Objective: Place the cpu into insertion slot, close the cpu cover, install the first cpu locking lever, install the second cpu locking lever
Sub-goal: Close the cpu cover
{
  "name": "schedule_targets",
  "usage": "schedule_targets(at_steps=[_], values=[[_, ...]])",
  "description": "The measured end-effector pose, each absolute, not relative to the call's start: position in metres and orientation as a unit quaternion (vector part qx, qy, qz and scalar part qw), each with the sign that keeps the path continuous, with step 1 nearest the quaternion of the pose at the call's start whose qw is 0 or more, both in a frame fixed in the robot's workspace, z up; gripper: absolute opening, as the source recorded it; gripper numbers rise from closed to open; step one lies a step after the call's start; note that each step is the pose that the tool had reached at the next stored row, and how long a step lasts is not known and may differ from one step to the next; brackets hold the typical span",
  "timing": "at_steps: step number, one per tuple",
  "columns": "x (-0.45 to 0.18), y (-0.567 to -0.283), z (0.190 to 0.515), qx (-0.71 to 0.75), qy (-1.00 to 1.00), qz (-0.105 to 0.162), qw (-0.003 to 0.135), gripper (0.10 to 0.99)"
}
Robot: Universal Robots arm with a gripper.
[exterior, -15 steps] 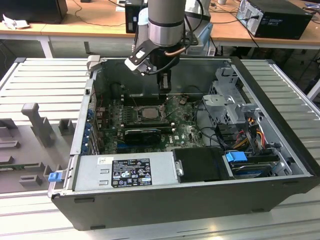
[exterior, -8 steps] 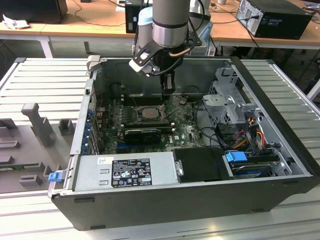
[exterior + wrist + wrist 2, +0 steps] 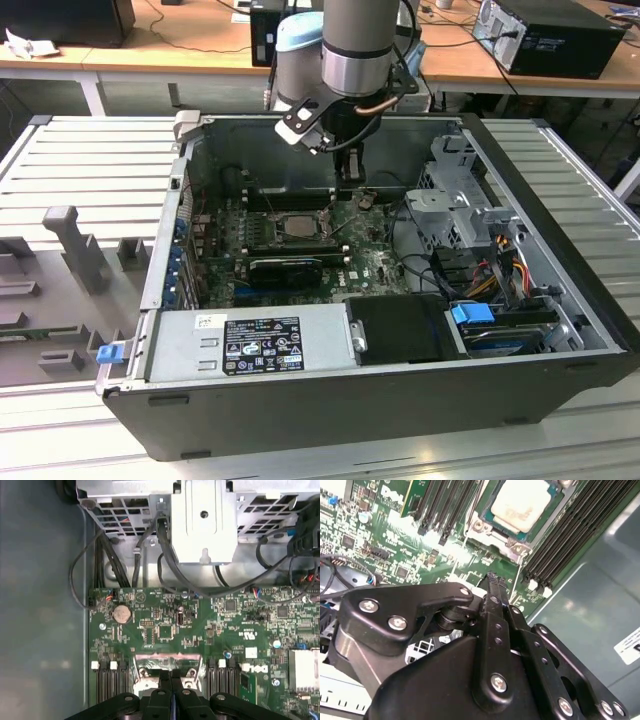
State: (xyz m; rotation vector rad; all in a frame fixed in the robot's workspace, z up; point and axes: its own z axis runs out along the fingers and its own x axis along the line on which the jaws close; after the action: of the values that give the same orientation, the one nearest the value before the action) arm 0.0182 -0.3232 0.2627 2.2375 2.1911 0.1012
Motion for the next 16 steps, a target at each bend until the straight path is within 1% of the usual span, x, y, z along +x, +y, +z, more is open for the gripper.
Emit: schedule_targets(at_steps=[16], values=[[0.045, -0.323, 0.261, 0.713, 0.7, 0.032, 0.005, 0.106]])
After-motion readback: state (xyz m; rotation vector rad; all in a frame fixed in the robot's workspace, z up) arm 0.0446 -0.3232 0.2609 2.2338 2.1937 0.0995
